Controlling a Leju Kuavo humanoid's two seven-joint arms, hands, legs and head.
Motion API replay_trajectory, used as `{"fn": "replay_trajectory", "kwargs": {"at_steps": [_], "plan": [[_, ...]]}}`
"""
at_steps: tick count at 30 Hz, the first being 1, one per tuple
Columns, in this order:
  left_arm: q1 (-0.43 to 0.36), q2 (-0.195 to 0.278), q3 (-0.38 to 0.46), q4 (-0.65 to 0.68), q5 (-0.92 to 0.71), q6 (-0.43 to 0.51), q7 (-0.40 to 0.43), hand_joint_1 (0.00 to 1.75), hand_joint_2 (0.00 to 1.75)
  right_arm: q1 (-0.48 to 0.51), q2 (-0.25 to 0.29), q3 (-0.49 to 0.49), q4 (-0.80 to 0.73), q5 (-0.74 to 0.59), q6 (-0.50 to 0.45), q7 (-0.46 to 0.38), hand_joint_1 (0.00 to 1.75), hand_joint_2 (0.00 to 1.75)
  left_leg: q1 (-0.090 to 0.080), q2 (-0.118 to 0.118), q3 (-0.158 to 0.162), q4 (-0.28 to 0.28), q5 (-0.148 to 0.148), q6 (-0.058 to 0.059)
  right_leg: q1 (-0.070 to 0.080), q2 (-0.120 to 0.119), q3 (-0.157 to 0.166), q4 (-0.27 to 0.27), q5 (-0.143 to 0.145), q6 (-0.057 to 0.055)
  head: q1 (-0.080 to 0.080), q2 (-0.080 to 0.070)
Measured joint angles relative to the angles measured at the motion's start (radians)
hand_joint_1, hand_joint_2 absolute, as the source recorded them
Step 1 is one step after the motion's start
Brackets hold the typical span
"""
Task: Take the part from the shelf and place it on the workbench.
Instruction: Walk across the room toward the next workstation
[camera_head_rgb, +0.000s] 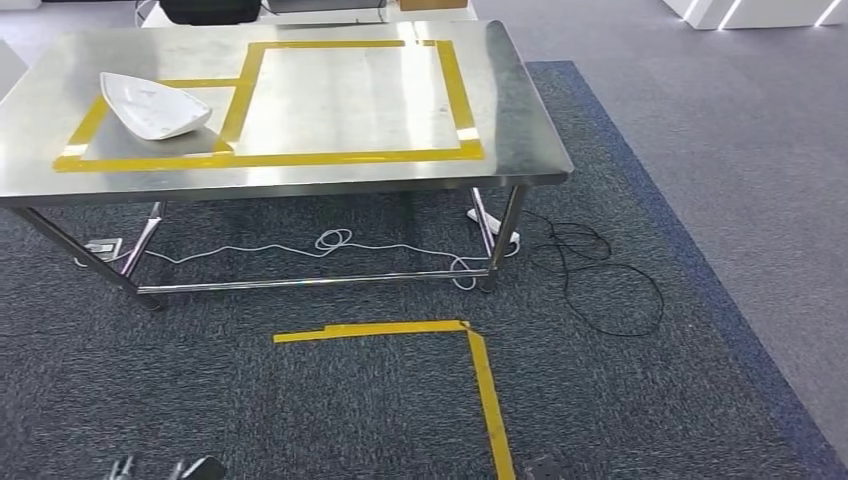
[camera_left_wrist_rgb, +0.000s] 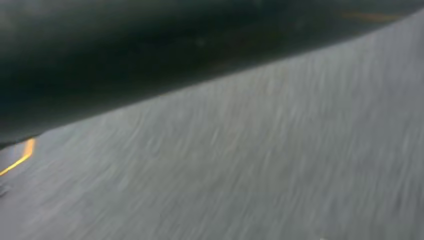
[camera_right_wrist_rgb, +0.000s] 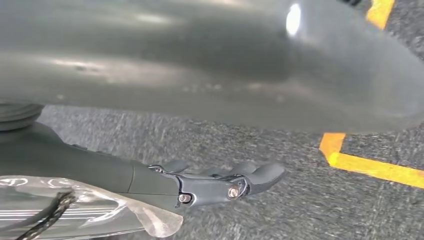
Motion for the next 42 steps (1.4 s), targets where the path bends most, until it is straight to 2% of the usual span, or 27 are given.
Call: {"fn": "replay_trajectory", "kwargs": {"at_steps": [2,4,6,8,9,10,11,13,15,17,19,20,23,24,25,26,27,29,31,32,34,35,36,38,39,40,42], "plan": [[0.01,-0.01,-0.005,0.047,-0.019,-0.037,0.055,0.0,0.0,-0.003,0.0,-0.009,0.0,-0.01,0.005,-0.004,0.0,0.0,0.002,0.0,-0.004,-0.005,0.022,-0.009,0.005,0.001,0.037,-0.073,-0.017,-0.004,0.001,0.0],[0.022,-0.017,-0.008,0.083,-0.025,-0.058,0.088,0.0,0.0,-0.001,0.0,-0.015,0.0,-0.019,0.009,-0.004,0.0,0.0,0.005,-0.001,-0.009,-0.002,0.018,-0.02,0.002,-0.003,0.022,-0.078,0.001,-0.013,0.002,0.0],[0.033,-0.021,-0.007,0.107,-0.012,-0.079,0.112,0.0,0.0,0.001,0.0,-0.024,0.0,-0.035,0.013,-0.006,0.0,0.0,0.008,-0.003,-0.023,0.05,-0.057,-0.031,-0.002,-0.01,0.001,-0.079,0.023,-0.028,-0.002,0.0],[0.04,-0.024,-0.004,0.125,0.006,-0.105,0.147,0.0,0.0,0.002,-0.001,-0.038,0.0,-0.056,0.019,-0.008,0.0,0.0,0.014,-0.004,-0.042,0.175,-0.168,-0.041,-0.001,-0.014,-0.032,-0.068,0.043,-0.033,-0.004,0.0],[0.043,-0.026,-0.002,0.132,0.011,-0.116,0.165,0.0,0.0,0.003,-0.002,-0.046,0.0,-0.066,0.023,-0.01,0.0,0.0,0.016,-0.004,-0.046,0.239,-0.196,-0.045,-0.001,-0.016,-0.049,-0.061,0.053,-0.033,-0.004,0.0],[0.047,-0.028,0.0,0.138,0.016,-0.124,0.181,0.0,0.0,0.004,-0.003,-0.055,0.0,-0.076,0.027,-0.011,0.0,0.0,0.018,-0.004,-0.042,0.286,-0.196,-0.047,-0.001,-0.017,-0.07,-0.051,0.064,-0.031,-0.004,0.0],[0.05,-0.03,0.002,0.143,0.021,-0.129,0.192,0.0,0.0,0.005,-0.003,-0.062,0.0,-0.083,0.03,-0.013,0.0,0.0,0.019,-0.004,-0.025,0.298,-0.17,-0.048,-0.001,-0.018,-0.091,-0.039,0.073,-0.029,-0.004,0.0],[0.054,-0.035,0.007,0.148,0.028,-0.132,0.201,0.0,0.0,0.006,-0.004,-0.075,0.0,-0.092,0.035,-0.015,0.0,0.0,0.02,-0.004,0.053,0.223,-0.117,-0.046,-0.002,-0.02,-0.135,-0.013,0.089,-0.022,-0.004,0.0],[0.055,-0.04,0.014,0.151,0.034,-0.131,0.203,0.0,0.0,0.007,-0.004,-0.085,0.0,-0.097,0.036,-0.015,0.0,0.0,0.017,-0.005,0.148,0.08,-0.136,-0.037,-0.001,-0.021,-0.165,0.006,0.104,-0.013,-0.003,0.0],[0.054,-0.045,0.02,0.154,0.038,-0.13,0.203,0.0,0.0,0.007,-0.005,-0.091,0.0,-0.099,0.036,-0.015,0.0,0.0,0.011,-0.005,0.187,0.003,-0.163,-0.024,-0.001,-0.022,-0.177,0.01,0.122,0.0,-0.003,0.0],[0.056,-0.049,0.022,0.157,0.04,-0.13,0.204,0.0,0.0,0.01,-0.008,-0.094,0.001,-0.1,0.036,-0.015,0.0,0.0,0.01,-0.002,0.174,-0.005,-0.148,-0.009,-0.004,-0.019,-0.184,0.009,0.13,0.013,-0.003,0.0],[0.057,-0.051,0.024,0.159,0.042,-0.13,0.204,0.0,0.0,0.013,-0.009,-0.096,0.001,-0.1,0.036,-0.015,0.0,0.0,0.011,0.0,0.164,-0.008,-0.136,-0.001,-0.006,-0.016,-0.19,0.022,0.108,0.019,-0.003,0.0],[0.058,-0.055,0.029,0.162,0.047,-0.13,0.206,0.0,0.0,0.016,-0.012,-0.099,0.002,-0.097,0.037,-0.017,0.0,0.0,0.013,0.005,0.119,-0.01,-0.095,0.014,-0.01,-0.007,-0.228,0.164,-0.045,0.031,-0.001,0.0],[0.059,-0.056,0.029,0.163,0.047,-0.13,0.208,0.0,0.0,0.015,-0.012,-0.1,0.002,-0.096,0.037,-0.018,0.0,0.0,0.012,0.006,0.1,-0.009,-0.08,0.015,-0.011,-0.006,-0.236,0.224,-0.078,0.033,-0.001,0.0],[0.059,-0.058,0.03,0.164,0.047,-0.131,0.209,0.0,0.0,0.015,-0.012,-0.1,0.002,-0.094,0.038,-0.02,0.0,0.0,0.012,0.006,0.08,-0.007,-0.065,0.014,-0.011,-0.006,-0.232,0.265,-0.081,0.035,-0.001,0.0],[0.059,-0.059,0.032,0.165,0.047,-0.131,0.211,0.0,0.0,0.014,-0.013,-0.1,0.002,-0.093,0.038,-0.021,0.0,0.0,0.012,0.007,0.06,-0.005,-0.051,0.012,-0.011,-0.006,-0.217,0.283,-0.059,0.035,0.0,0.0],[0.059,-0.061,0.035,0.166,0.047,-0.131,0.212,0.0,0.0,0.014,-0.014,-0.1,0.002,-0.093,0.037,-0.021,0.0,0.0,0.012,0.007,0.039,-0.002,-0.037,0.01,-0.011,-0.006,-0.187,0.27,-0.024,0.035,0.0,0.0],[0.058,-0.063,0.039,0.167,0.047,-0.131,0.214,0.0,0.0,0.012,-0.015,-0.1,0.002,-0.092,0.037,-0.022,0.0,0.0,0.011,0.006,0.006,0.003,-0.01,0.003,-0.011,-0.005,-0.078,0.15,0.016,0.031,0.0,0.0],[0.058,-0.067,0.042,0.168,0.047,-0.13,0.214,0.0,0.0,0.007,-0.016,-0.1,0.002,-0.091,0.037,-0.023,0.0,0.0,0.009,0.006,-0.012,0.006,0.017,-0.007,-0.008,-0.001,0.03,-0.009,-0.015,0.021,0.001,0.0],[0.058,-0.068,0.043,0.168,0.047,-0.129,0.214,0.0,0.0,0.005,-0.017,-0.1,0.002,-0.091,0.037,-0.024,0.0,0.0,0.008,0.006,-0.018,0.004,0.032,-0.013,-0.006,0.0,0.054,-0.056,-0.03,0.015,0.003,0.0],[0.059,-0.07,0.045,0.169,0.047,-0.128,0.213,0.0,0.0,0.007,-0.017,-0.1,0.002,-0.092,0.037,-0.023,0.0,0.0,0.011,0.005,-0.027,-0.001,0.052,-0.025,-0.005,-0.001,0.042,-0.071,-0.024,0.0,0.002,0.0],[0.061,-0.07,0.045,0.169,0.047,-0.128,0.213,0.0,0.0,0.01,-0.017,-0.1,0.002,-0.093,0.037,-0.022,0.0,0.0,0.012,0.003,-0.033,0.006,0.035,-0.031,-0.006,-0.004,0.03,-0.069,-0.013,-0.009,0.001,0.0],[0.064,-0.07,0.046,0.17,0.047,-0.128,0.213,0.0,0.0,0.013,-0.017,-0.1,0.002,-0.095,0.037,-0.022,0.0,0.0,0.013,0.002,-0.039,0.033,-0.007,-0.037,-0.007,-0.008,0.017,-0.069,0.0,-0.019,-0.002,0.0],[0.067,-0.07,0.046,0.171,0.047,-0.125,0.212,0.0,0.0,0.014,-0.017,-0.1,0.002,-0.097,0.036,-0.021,0.0,0.0,0.016,0.001,-0.055,0.143,-0.128,-0.046,-0.006,-0.012,-0.012,-0.067,0.027,-0.03,-0.005,0.0],[0.067,-0.07,0.046,0.171,0.047,-0.124,0.212,0.0,0.0,0.014,-0.018,-0.1,0.002,-0.098,0.035,-0.021,0.0,0.0,0.017,0.001,-0.06,0.212,-0.172,-0.049,-0.004,-0.013,-0.03,-0.064,0.04,-0.033,-0.006,0.0],[0.066,-0.07,0.046,0.171,0.047,-0.123,0.211,0.0,0.0,0.014,-0.018,-0.1,0.002,-0.099,0.035,-0.021,0.0,0.0,0.017,0.001,-0.06,0.267,-0.188,-0.05,-0.003,-0.015,-0.047,-0.059,0.052,-0.033,-0.006,0.0],[0.065,-0.07,0.046,0.171,0.047,-0.118,0.208,0.0,0.0,0.013,-0.018,-0.1,0.002,-0.1,0.036,-0.021,0.0,0.0,0.017,0.001,-0.028,0.303,-0.149,-0.047,0.001,-0.017,-0.088,-0.043,0.075,-0.032,-0.006,0.0]]}}
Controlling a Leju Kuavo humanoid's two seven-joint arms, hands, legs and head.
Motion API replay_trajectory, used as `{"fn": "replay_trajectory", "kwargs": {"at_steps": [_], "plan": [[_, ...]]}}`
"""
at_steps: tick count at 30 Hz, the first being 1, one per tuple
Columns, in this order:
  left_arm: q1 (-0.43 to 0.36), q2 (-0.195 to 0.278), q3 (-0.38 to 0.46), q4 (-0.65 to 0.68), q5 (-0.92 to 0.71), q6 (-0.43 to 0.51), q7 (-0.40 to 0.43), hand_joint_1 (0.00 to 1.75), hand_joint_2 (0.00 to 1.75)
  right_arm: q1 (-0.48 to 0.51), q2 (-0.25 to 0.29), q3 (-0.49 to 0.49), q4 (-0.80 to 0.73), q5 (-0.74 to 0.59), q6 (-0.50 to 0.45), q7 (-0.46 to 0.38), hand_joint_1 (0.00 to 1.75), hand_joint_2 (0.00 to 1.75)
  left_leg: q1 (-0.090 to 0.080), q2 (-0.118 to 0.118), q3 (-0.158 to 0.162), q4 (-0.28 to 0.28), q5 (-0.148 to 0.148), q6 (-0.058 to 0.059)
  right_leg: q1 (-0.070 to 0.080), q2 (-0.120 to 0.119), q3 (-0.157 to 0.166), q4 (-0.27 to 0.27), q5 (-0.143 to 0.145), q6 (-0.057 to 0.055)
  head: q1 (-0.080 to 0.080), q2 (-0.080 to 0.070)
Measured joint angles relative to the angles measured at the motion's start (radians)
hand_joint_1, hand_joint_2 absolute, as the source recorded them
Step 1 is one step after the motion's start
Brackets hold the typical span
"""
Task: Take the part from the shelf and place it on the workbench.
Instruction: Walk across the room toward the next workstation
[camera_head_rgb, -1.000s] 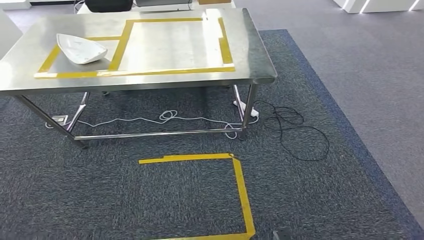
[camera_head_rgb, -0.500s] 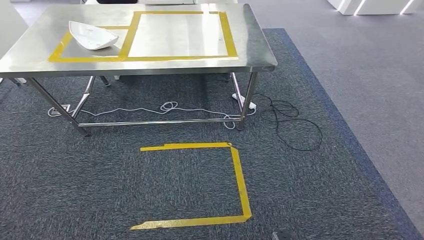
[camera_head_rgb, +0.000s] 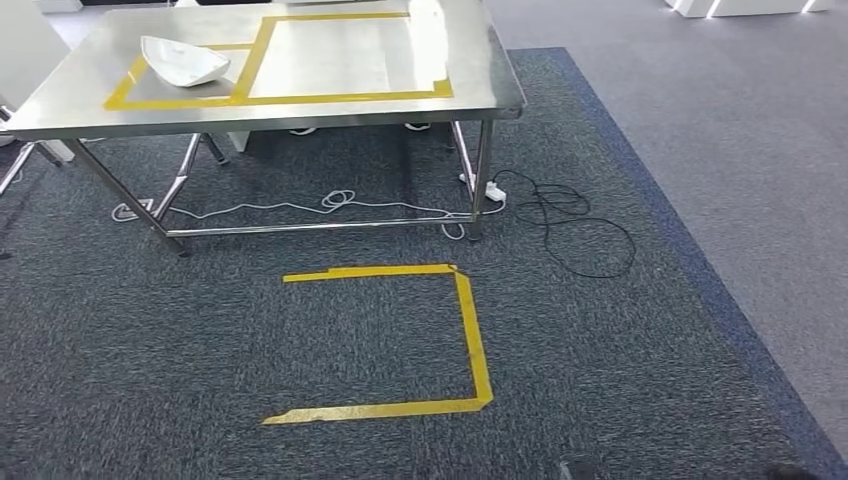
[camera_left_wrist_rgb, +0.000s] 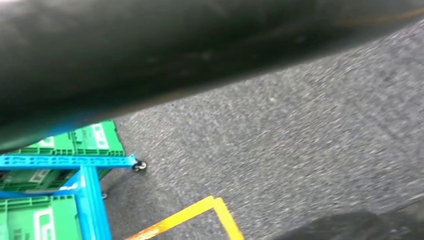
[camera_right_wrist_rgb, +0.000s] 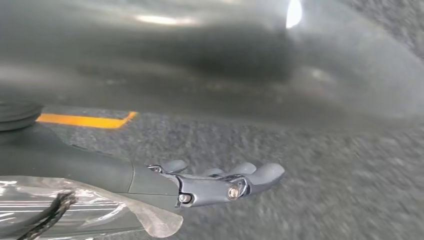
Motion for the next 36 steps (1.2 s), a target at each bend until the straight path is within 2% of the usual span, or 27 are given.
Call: {"fn": "replay_trajectory", "kwargs": {"at_steps": [1,2,3,4,5,6,8,9,10,12,13,14,15,17,18,19,20,23,24,30,34,36], "plan": [[0.0,0.0,0.0,0.0,0.0,0.003,-0.002,0.0,0.0,0.0,0.0,0.0,0.0,0.0,0.0,0.0,0.0,0.0,-0.001,0.0,0.037,-0.029,0.029,0.005,0.001,0.0,-0.021,0.01,0.009,0.001,0.0,0.0],[-0.001,0.0,0.0,0.0,0.0,0.006,-0.003,0.0,0.0,-0.001,0.001,0.0,0.0,0.0,0.0,-0.001,0.0,0.0,-0.003,0.0,0.091,-0.087,0.04,0.012,0.002,0.0,-0.042,0.019,0.018,0.004,0.0,0.0],[-0.003,0.001,0.0,0.0,0.0,0.008,-0.004,0.0,0.0,-0.001,0.001,0.0,0.0,-0.001,0.001,-0.002,0.0,0.0,-0.007,0.0,0.151,-0.164,0.031,0.02,0.003,0.001,-0.058,0.028,0.024,0.007,0.0,0.0],[-0.005,0.001,0.001,0.0,0.001,0.01,-0.004,0.0,0.0,-0.001,0.002,0.0,-0.001,-0.001,0.001,-0.002,0.0,0.0,-0.011,0.0,0.203,-0.238,0.01,0.028,0.004,0.0,-0.069,0.036,0.03,0.012,0.001,0.0],[-0.007,0.001,0.002,0.0,0.002,0.013,-0.004,0.0,0.0,-0.001,0.002,0.0,-0.001,-0.001,0.001,-0.003,0.0,0.0,-0.014,0.0,0.238,-0.294,-0.014,0.035,0.004,-0.002,-0.077,0.041,0.038,0.017,0.001,0.0],[-0.009,0.0,0.004,0.0,0.002,0.015,-0.004,0.0,0.0,-0.001,0.002,0.0,-0.001,-0.001,0.001,-0.004,0.0,0.0,-0.016,0.0,0.25,-0.326,-0.026,0.041,0.004,-0.004,-0.083,0.043,0.047,0.023,0.002,0.0],[-0.008,-0.001,0.006,0.0,0.003,0.018,-0.002,0.0,0.0,-0.001,0.001,0.0,-0.001,-0.001,0.001,-0.004,0.0,0.0,-0.013,0.002,0.239,-0.34,-0.017,0.053,0.002,-0.002,-0.097,0.05,0.052,0.035,0.002,0.0],[-0.006,-0.001,0.006,0.001,0.002,0.019,0.001,0.0,0.0,0.001,0.001,0.0,0.0,-0.001,0.001,-0.004,0.0,0.0,-0.01,0.004,0.231,-0.342,-0.007,0.06,0.001,0.002,-0.11,0.072,0.033,0.042,0.003,0.0],[-0.004,-0.002,0.007,0.001,0.001,0.019,0.004,0.0,0.0,0.003,0.001,0.0,0.0,-0.001,0.002,-0.004,0.0,0.0,-0.008,0.006,0.222,-0.344,0.003,0.065,-0.002,0.006,-0.129,0.115,0.0,0.048,0.004,0.0],[-0.002,-0.003,0.008,0.002,-0.002,0.016,0.011,0.0,0.0,0.006,0.001,0.0,0.0,0.0,0.002,-0.005,0.0,0.0,-0.009,0.008,0.2,-0.342,0.019,0.069,-0.007,0.012,-0.171,0.243,-0.084,0.061,0.008,0.0],[-0.002,-0.004,0.008,0.002,-0.004,0.014,0.015,0.0,0.0,0.007,0.001,0.0,0.0,-0.001,0.004,-0.005,0.0,0.0,-0.01,0.009,0.189,-0.34,0.026,0.068,-0.01,0.012,-0.182,0.294,-0.11,0.066,0.008,0.0],[-0.001,-0.004,0.009,0.003,-0.006,0.011,0.018,0.0,0.0,0.008,0.001,0.0,0.0,-0.001,0.004,-0.005,0.0,0.0,-0.01,0.009,0.179,-0.338,0.033,0.067,-0.013,0.012,-0.175,0.312,-0.117,0.069,0.008,0.0],[-0.001,-0.004,0.009,0.003,-0.008,0.008,0.02,0.0,0.0,0.008,0.001,0.0,0.0,-0.001,0.005,-0.005,0.0,0.0,-0.009,0.009,0.171,-0.334,0.037,0.064,-0.015,0.012,-0.148,0.291,-0.108,0.072,0.008,0.0],[0.0,-0.005,0.01,0.003,-0.01,0.005,0.022,0.0,0.0,0.008,0.001,0.0,0.0,-0.002,0.006,-0.006,0.0,0.0,-0.008,0.009,0.16,-0.326,0.044,0.057,-0.019,0.012,-0.05,0.157,-0.065,0.071,0.008,0.0],[0.0,-0.005,0.01,0.003,-0.011,0.004,0.023,0.0,0.0,0.007,0.001,0.0,0.0,-0.002,0.006,-0.006,0.0,0.0,-0.009,0.009,0.154,-0.32,0.045,0.053,-0.019,0.012,-0.005,0.088,-0.053,0.068,0.008,0.0],[-0.001,-0.005,0.01,0.003,-0.011,0.004,0.023,0.0,0.0,0.006,0.001,0.0,0.0,-0.003,0.006,-0.007,0.0,0.0,-0.011,0.009,0.149,-0.315,0.047,0.049,-0.018,0.013,0.024,0.04,-0.047,0.063,0.008,0.0],[-0.002,-0.005,0.01,0.003,-0.011,0.004,0.024,0.0,0.0,0.006,0.001,0.0,0.0,-0.004,0.007,-0.008,0.0,0.0,-0.014,0.009,0.144,-0.31,0.048,0.05,-0.018,0.013,0.035,0.019,-0.048,0.058,0.008,0.0],[-0.001,-0.004,0.01,0.003,-0.015,0.003,0.03,0.0,0.0,0.01,0.002,0.0,-0.001,-0.013,0.011,-0.01,0.0,0.0,-0.017,0.009,0.135,-0.306,0.055,0.066,-0.017,0.012,0.032,0.015,-0.042,0.046,0.007,0.0],[-0.001,-0.004,0.01,0.003,-0.016,0.002,0.032,0.0,0.0,0.011,0.002,-0.001,-0.001,-0.018,0.014,-0.01,0.0,0.0,-0.016,0.008,0.135,-0.307,0.058,0.067,-0.015,0.011,0.031,0.015,-0.041,0.044,0.007,0.0],[-0.001,-0.004,0.01,0.003,-0.023,-0.003,0.04,0.0,0.0,0.01,0.002,-0.015,0.0,-0.038,0.021,-0.009,0.0,0.0,-0.011,0.008,0.132,-0.316,0.07,0.049,-0.009,0.011,0.024,0.018,-0.036,0.033,0.007,0.0],[-0.001,-0.004,0.01,0.003,-0.026,-0.009,0.042,0.0,0.0,0.01,0.002,-0.018,0.0,-0.039,0.019,-0.011,0.0,0.0,-0.009,0.008,0.128,-0.316,0.073,0.036,-0.008,0.01,0.017,0.02,-0.034,0.03,0.007,0.0],[-0.001,-0.005,0.01,0.003,-0.028,-0.012,0.043,0.0,0.0,0.01,0.002,-0.019,0.0,-0.039,0.016,-0.011,0.0,0.0,-0.009,0.008,0.127,-0.316,0.073,0.035,-0.008,0.01,0.014,0.02,-0.034,0.03,0.008,0.0]]}}
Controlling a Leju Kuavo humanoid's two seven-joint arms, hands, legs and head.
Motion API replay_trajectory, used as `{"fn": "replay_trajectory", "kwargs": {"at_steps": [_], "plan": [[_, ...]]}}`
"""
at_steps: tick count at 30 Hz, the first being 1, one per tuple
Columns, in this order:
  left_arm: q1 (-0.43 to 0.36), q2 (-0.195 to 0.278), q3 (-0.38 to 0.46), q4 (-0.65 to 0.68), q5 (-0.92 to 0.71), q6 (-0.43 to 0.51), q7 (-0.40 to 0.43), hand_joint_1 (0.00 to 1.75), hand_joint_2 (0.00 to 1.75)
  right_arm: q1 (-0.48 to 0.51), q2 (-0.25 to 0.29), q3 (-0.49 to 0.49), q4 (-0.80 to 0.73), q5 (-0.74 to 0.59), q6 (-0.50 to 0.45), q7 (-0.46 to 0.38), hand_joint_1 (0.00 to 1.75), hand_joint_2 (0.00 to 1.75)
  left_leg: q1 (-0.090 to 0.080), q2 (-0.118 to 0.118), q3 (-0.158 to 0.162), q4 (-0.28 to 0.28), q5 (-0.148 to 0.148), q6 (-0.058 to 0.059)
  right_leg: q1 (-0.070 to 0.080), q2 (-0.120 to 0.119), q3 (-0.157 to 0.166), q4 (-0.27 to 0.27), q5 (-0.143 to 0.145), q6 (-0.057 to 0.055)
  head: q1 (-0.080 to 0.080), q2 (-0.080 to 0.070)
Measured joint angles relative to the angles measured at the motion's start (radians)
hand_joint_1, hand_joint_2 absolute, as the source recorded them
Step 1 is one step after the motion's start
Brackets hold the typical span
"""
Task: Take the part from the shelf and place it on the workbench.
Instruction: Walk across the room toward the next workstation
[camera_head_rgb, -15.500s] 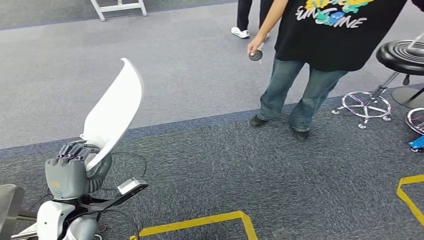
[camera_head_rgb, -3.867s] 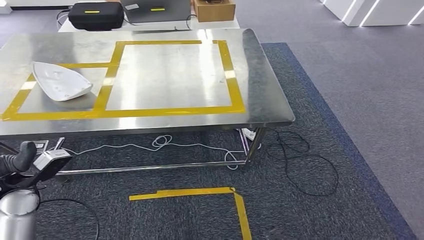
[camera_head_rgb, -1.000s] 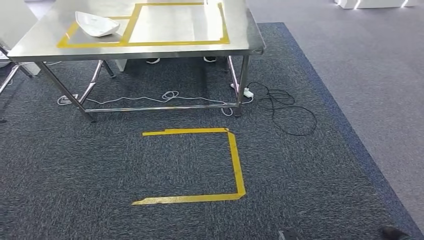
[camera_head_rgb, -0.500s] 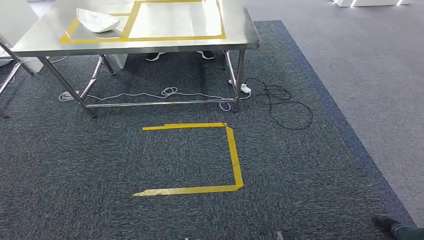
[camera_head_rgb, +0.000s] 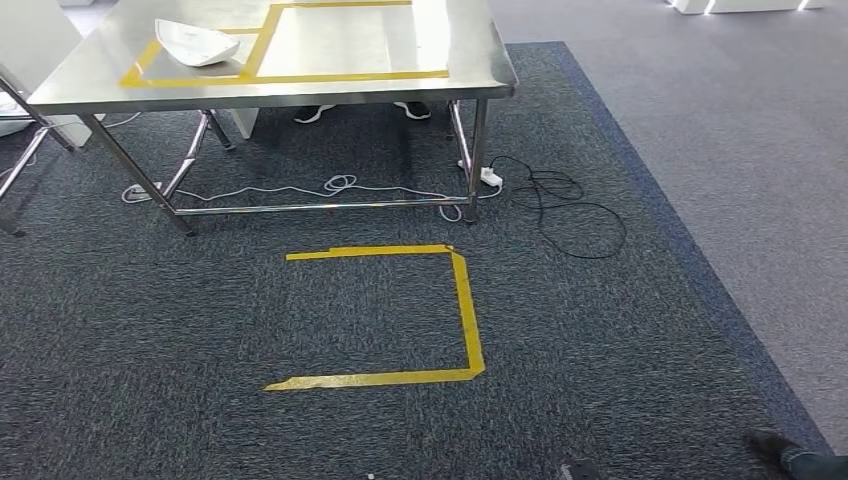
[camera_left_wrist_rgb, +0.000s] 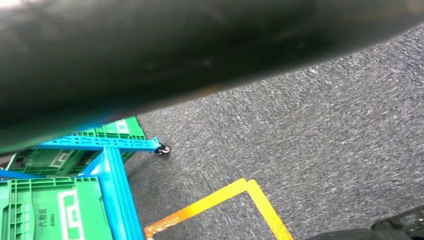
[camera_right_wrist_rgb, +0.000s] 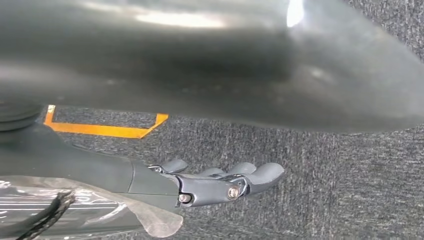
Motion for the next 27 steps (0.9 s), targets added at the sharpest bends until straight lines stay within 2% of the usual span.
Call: {"fn": "replay_trajectory", "kwargs": {"at_steps": [9,15,17,18,19,21,22,23,24,25,26,27], "plan": [[0.0,0.0,0.0,0.0,-0.005,-0.001,0.0,0.0,0.0,-0.001,0.0,0.0,0.0,0.006,-0.016,0.001,0.0,0.0,-0.002,0.0,-0.007,0.007,-0.001,0.0,-0.002,0.0,-0.003,-0.001,0.003,0.003,0.0,0.0],[0.0,0.001,0.0,0.0,-0.005,-0.001,0.002,0.0,0.0,-0.002,0.0,0.0,0.0,0.01,-0.029,0.006,0.0,0.0,-0.005,-0.002,-0.017,0.016,-0.003,0.014,-0.005,-0.002,-0.002,-0.002,0.008,0.013,0.0,0.0],[-0.001,0.0,0.0,0.0,-0.005,-0.001,0.002,0.0,0.0,-0.004,0.0,0.0,0.0,0.01,-0.031,0.007,0.0,0.0,0.002,0.0,-0.012,0.0,0.007,0.021,-0.005,0.0,-0.008,0.006,-0.003,0.02,0.001,0.0],[-0.002,0.0,0.0,0.0,-0.005,-0.001,0.002,0.0,0.0,-0.004,0.0,0.0,0.0,0.01,-0.031,0.007,0.0,0.0,0.005,0.001,-0.011,-0.009,0.012,0.025,-0.005,0.001,-0.021,0.032,-0.023,0.023,0.002,0.0],[-0.003,-0.001,0.0,0.0,-0.005,-0.001,0.002,0.0,0.0,-0.004,0.0,0.0,0.0,0.01,-0.031,0.008,0.0,0.0,0.008,0.002,-0.011,-0.014,0.017,0.028,-0.007,0.002,-0.044,0.082,-0.055,0.027,0.005,0.0],[-0.003,-0.001,0.0,0.0,-0.005,-0.001,0.002,0.0,0.0,-0.004,0.0,0.0,0.0,0.01,-0.031,0.008,0.0,0.0,0.009,0.002,-0.018,-0.015,0.019,0.029,-0.011,0.003,-0.104,0.217,-0.121,0.035,0.008,0.0],[-0.002,-0.002,0.0,0.0,-0.005,-0.001,0.002,0.0,0.0,-0.003,0.0,0.0,0.0,0.01,-0.031,0.009,0.0,0.0,0.01,0.002,-0.02,-0.014,0.02,0.028,-0.014,0.003,-0.125,0.264,-0.136,0.039,0.008,0.0],[-0.001,-0.002,0.0,0.0,-0.005,-0.001,0.002,0.0,0.0,-0.001,0.0,0.0,0.0,0.01,-0.031,0.009,0.0,0.0,0.011,0.002,-0.021,-0.013,0.021,0.026,-0.017,0.003,-0.128,0.276,-0.13,0.043,0.008,0.0],[-0.001,-0.002,0.0,0.0,-0.005,-0.001,0.002,0.0,0.0,0.0,0.0,0.0,0.0,0.01,-0.031,0.009,0.0,0.0,0.012,0.001,-0.022,-0.01,0.021,0.024,-0.02,0.003,-0.112,0.248,-0.107,0.047,0.008,0.0],[-0.001,-0.002,0.0,0.0,-0.005,-0.001,0.002,0.0,0.0,0.0,0.0,0.0,0.0,0.01,-0.031,0.009,0.0,0.0,0.014,-0.001,-0.023,-0.005,0.02,0.019,-0.025,0.003,-0.077,0.183,-0.07,0.051,0.008,0.0],[-0.001,-0.002,0.0,0.0,-0.005,-0.001,0.002,0.0,0.0,-0.001,-0.001,0.0,0.0,0.01,-0.031,0.009,0.0,0.0,0.016,-0.005,-0.026,0.001,0.018,0.011,-0.028,0.014,-0.039,0.112,-0.046,0.055,0.008,0.0],[-0.002,-0.002,0.0,0.0,-0.005,-0.001,0.002,0.0,0.0,-0.003,-0.001,0.0,0.0,0.01,-0.032,0.009,0.0,0.0,0.016,-0.009,-0.03,0.009,0.016,0.002,-0.029,0.023,-0.008,0.054,-0.028,0.052,0.009,0.0]]}}
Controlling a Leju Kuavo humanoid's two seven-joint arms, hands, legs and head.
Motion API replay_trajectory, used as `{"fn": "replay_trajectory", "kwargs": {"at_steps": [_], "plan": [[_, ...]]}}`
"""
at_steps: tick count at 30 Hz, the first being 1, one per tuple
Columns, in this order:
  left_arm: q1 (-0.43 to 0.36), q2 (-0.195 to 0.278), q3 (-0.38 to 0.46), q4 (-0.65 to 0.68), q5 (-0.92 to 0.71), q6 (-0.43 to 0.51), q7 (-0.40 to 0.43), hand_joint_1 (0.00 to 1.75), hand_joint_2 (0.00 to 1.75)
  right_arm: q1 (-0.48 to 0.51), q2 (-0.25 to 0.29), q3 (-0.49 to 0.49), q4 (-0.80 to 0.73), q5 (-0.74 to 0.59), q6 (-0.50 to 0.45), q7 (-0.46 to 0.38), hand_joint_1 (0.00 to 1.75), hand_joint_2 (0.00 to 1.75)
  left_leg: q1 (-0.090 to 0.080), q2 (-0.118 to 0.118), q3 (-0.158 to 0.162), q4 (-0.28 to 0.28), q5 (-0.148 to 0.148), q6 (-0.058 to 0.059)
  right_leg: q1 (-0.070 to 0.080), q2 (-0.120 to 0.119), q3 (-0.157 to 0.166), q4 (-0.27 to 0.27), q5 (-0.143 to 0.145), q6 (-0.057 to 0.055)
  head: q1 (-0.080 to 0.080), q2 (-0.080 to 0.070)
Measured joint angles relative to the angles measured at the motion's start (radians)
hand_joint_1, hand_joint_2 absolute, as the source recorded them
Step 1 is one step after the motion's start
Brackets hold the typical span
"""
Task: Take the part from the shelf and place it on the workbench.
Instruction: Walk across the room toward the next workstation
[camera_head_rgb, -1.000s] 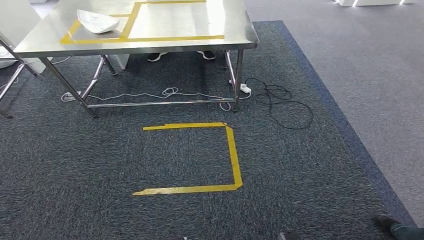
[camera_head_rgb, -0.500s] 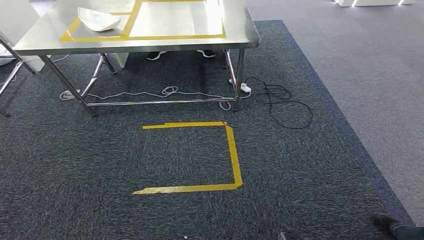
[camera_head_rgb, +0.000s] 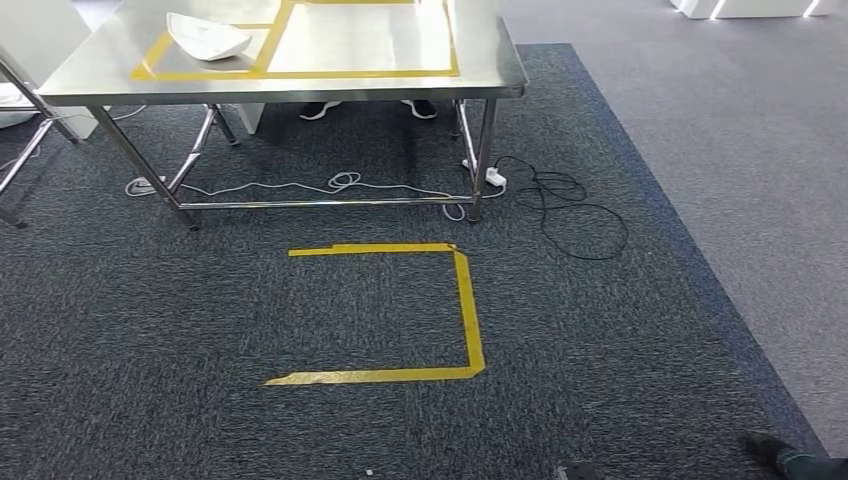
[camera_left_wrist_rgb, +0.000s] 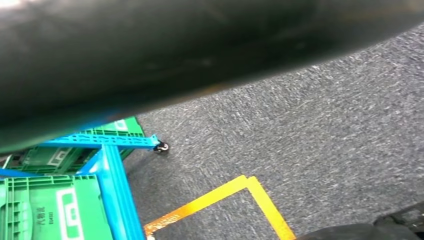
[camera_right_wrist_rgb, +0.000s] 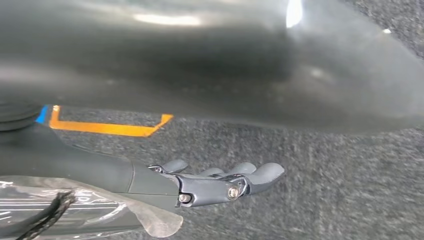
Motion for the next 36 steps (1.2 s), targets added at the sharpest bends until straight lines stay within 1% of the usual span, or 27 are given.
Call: {"fn": "replay_trajectory", "kwargs": {"at_steps": [1,2,5,7,9,10,11,12,13,14,16,18,19,20,22,23,24,25,26,27,28,29,31,32,33,35,36], "plan": [[-0.001,0.0,0.0,0.0,0.0,0.0,0.0,0.0,0.0,-0.001,0.0,0.0,0.0,0.0,0.0,0.0,0.0,0.0,-0.001,-0.004,-0.004,0.007,0.0,-0.009,0.0,0.007,0.019,-0.035,0.007,-0.005,0.0,0.0],[-0.003,0.001,0.0,0.0,0.0,0.0,0.0,0.0,0.0,0.001,0.0,0.0,0.0,0.0,0.0,0.0,0.0,0.0,-0.002,-0.008,-0.008,0.01,0.002,-0.018,0.002,0.012,0.022,-0.041,0.003,-0.012,0.0,0.0],[-0.003,0.001,0.0,0.0,0.0,0.001,0.002,0.0,0.0,0.007,0.0,0.0,0.0,-0.002,-0.001,0.0,0.0,0.0,0.001,-0.017,-0.018,0.02,0.002,-0.03,0.003,-0.01,0.016,-0.036,0.012,-0.035,-0.001,0.0],[-0.002,0.001,0.0,0.0,0.0,0.0,0.005,0.0,0.0,0.005,0.0,0.0,0.0,-0.004,-0.002,0.0,0.0,0.0,0.003,-0.015,-0.049,0.089,-0.048,-0.036,0.003,-0.024,0.01,-0.037,0.018,-0.051,-0.004,0.0],[-0.001,0.001,0.0,0.0,0.0,0.0,0.006,0.0,0.0,0.003,0.0,0.0,0.0,-0.006,-0.002,0.0,0.0,0.0,0.003,-0.012,-0.108,0.228,-0.123,-0.04,0.009,-0.042,0.002,-0.037,0.022,-0.059,-0.006,0.0],[0.0,0.001,0.0,0.0,0.0,0.0,0.006,0.0,0.0,0.004,0.0,0.0,0.0,-0.007,-0.002,0.0,0.0,0.0,0.003,-0.012,-0.13,0.288,-0.147,-0.04,0.012,-0.051,-0.001,-0.037,0.023,-0.061,-0.006,0.0],[0.001,0.001,0.0,0.0,0.0,0.0,0.006,0.0,0.0,0.004,0.0,0.0,0.0,-0.007,-0.002,0.001,0.0,0.0,0.003,-0.011,-0.137,0.315,-0.152,-0.038,0.015,-0.061,-0.004,-0.037,0.023,-0.062,-0.006,0.0],[0.003,0.001,0.0,0.0,0.0,0.0,0.006,0.0,0.0,0.004,0.0,0.0,0.0,-0.007,-0.003,0.001,0.0,0.0,0.002,-0.009,-0.123,0.301,-0.139,-0.034,0.017,-0.071,-0.004,-0.037,0.024,-0.063,-0.006,0.0],[0.004,0.001,0.0,0.0,0.0,0.0,0.006,0.0,0.0,0.003,0.0,0.0,0.0,-0.008,-0.003,0.001,0.0,0.0,0.0,-0.004,-0.091,0.249,-0.11,-0.028,0.02,-0.08,-0.004,-0.037,0.024,-0.063,-0.006,0.0],[0.004,0.001,0.0,0.0,0.0,0.0,0.006,0.0,0.0,0.003,0.0,0.0,0.0,-0.008,-0.004,0.001,0.0,0.0,-0.003,0.009,-0.049,0.176,-0.078,-0.021,0.021,-0.089,-0.002,-0.037,0.024,-0.063,-0.006,0.0],[-0.001,0.001,0.0,0.0,0.0,0.001,0.006,0.0,0.0,0.002,0.0,0.0,0.0,-0.009,-0.007,0.001,0.0,0.0,-0.014,0.051,0.016,0.053,-0.047,-0.008,0.027,-0.107,-0.001,-0.035,0.022,-0.059,-0.006,0.0],[-0.003,0.0,0.0,0.0,0.0,0.002,0.006,0.0,0.0,0.0,0.0,0.0,0.0,-0.01,-0.012,0.001,0.0,0.0,-0.023,0.064,0.029,0.014,-0.049,-0.002,0.03,-0.126,-0.001,-0.035,0.02,-0.052,-0.005,0.0],[-0.001,0.0,0.0,0.0,0.0,0.002,0.006,0.0,0.0,-0.002,0.0,0.0,0.0,-0.011,-0.013,0.001,0.0,0.0,-0.023,0.053,0.026,0.012,-0.046,0.0,0.03,-0.135,0.001,-0.036,0.02,-0.047,-0.005,0.0],[0.001,0.0,0.001,0.0,0.001,0.002,0.006,0.0,0.0,-0.005,0.0,0.0,0.0,-0.011,-0.015,0.001,0.0,0.0,-0.021,0.042,0.025,0.008,-0.042,0.004,0.028,-0.13,0.0,-0.034,0.016,-0.041,-0.004,0.0],[0.002,0.0,0.002,0.0,0.001,0.002,0.006,0.0,0.0,-0.008,0.0,0.0,0.0,-0.011,-0.017,0.001,0.0,0.0,-0.016,0.023,0.025,0.0,-0.034,0.015,0.023,-0.082,-0.018,0.009,-0.016,-0.031,-0.002,0.0],[0.001,0.0,0.002,0.0,0.001,0.002,0.006,0.0,0.0,-0.007,0.0,0.0,0.0,-0.011,-0.018,0.001,0.0,0.0,-0.014,0.013,0.024,-0.002,-0.031,0.018,0.02,-0.051,-0.044,0.063,-0.048,-0.026,0.0,0.0],[-0.001,-0.002,0.002,0.0,0.001,0.002,0.006,0.0,0.0,-0.005,0.0,0.0,0.0,-0.011,-0.018,0.001,0.0,0.0,-0.014,0.001,0.021,-0.002,-0.029,0.021,0.019,-0.031,-0.076,0.132,-0.082,-0.024,0.001,0.0],[-0.002,-0.003,0.003,0.0,0.001,0.001,0.006,0.0,0.0,-0.003,0.0,0.0,0.0,-0.011,-0.019,0.001,0.0,0.0,-0.014,-0.012,0.018,-0.002,-0.028,0.022,0.02,-0.024,-0.108,0.2,-0.109,-0.023,0.002,0.0],[-0.001,-0.004,0.003,0.0,0.001,0.001,0.006,0.0,0.0,-0.001,0.0,0.0,0.0,-0.011,-0.019,0.002,0.0,0.0,-0.015,-0.026,0.017,-0.001,-0.027,0.022,0.02,-0.021,-0.13,0.246,-0.121,-0.022,0.001,0.0],[0.0,-0.004,0.003,0.0,0.001,0.001,0.007,0.0,0.0,0.0,0.0,0.0,0.0,-0.011,-0.019,0.002,0.0,0.0,-0.016,-0.039,0.017,0.0,-0.027,0.022,0.02,-0.02,-0.134,0.252,-0.109,-0.023,0.001,0.0],[0.001,-0.004,0.004,0.0,0.001,0.001,0.007,0.0,0.0,0.0,0.0,0.0,0.0,-0.01,-0.019,0.002,0.0,0.0,-0.016,-0.053,0.019,0.001,-0.027,0.022,0.02,-0.016,-0.12,0.218,-0.079,-0.025,0.001,0.0],[0.002,-0.004,0.004,0.0,0.001,0.001,0.007,0.0,0.0,0.0,0.0,0.0,0.0,-0.01,-0.02,0.002,0.0,0.0,-0.016,-0.067,0.02,0.002,-0.027,0.021,0.019,-0.005,-0.089,0.151,-0.037,-0.027,0.001,0.0],[0.0,-0.006,0.004,0.001,0.001,0.001,0.007,0.0,0.0,0.0,-0.001,0.0,0.0,-0.01,-0.021,0.002,0.0,0.0,-0.016,-0.093,0.019,0.005,-0.027,0.015,0.016,0.042,-0.029,0.019,0.016,-0.033,0.0,0.0],[-0.002,-0.007,0.004,0.001,0.001,0.001,0.006,0.0,0.0,0.0,-0.002,0.0,0.0,-0.01,-0.021,0.003,0.0,0.0,-0.015,-0.104,0.015,0.007,-0.026,0.009,0.015,0.061,-0.01,-0.019,0.023,-0.036,0.0,0.0],[-0.002,-0.007,0.004,0.001,0.001,0.001,0.006,0.0,0.0,-0.001,-0.002,0.0,0.0,-0.009,-0.022,0.004,0.0,0.0,-0.014,-0.115,0.01,0.009,-0.024,0.003,0.015,0.069,-0.002,-0.031,0.019,-0.038,0.0,0.0],[0.001,-0.007,0.005,0.001,0.001,0.002,0.004,0.0,0.0,-0.002,-0.002,0.0,0.0,-0.008,-0.026,0.007,0.0,0.0,-0.009,-0.132,0.0,0.01,-0.019,-0.01,0.016,0.049,0.003,-0.038,0.021,-0.047,0.0,0.0],[0.002,-0.006,0.006,0.001,0.002,0.003,0.004,0.0,0.0,-0.002,-0.001,0.0,0.0,-0.008,-0.028,0.008,0.0,0.0,-0.009,-0.121,-0.005,0.017,-0.024,-0.016,0.015,0.037,0.005,-0.041,0.024,-0.052,-0.001,0.0]]}}
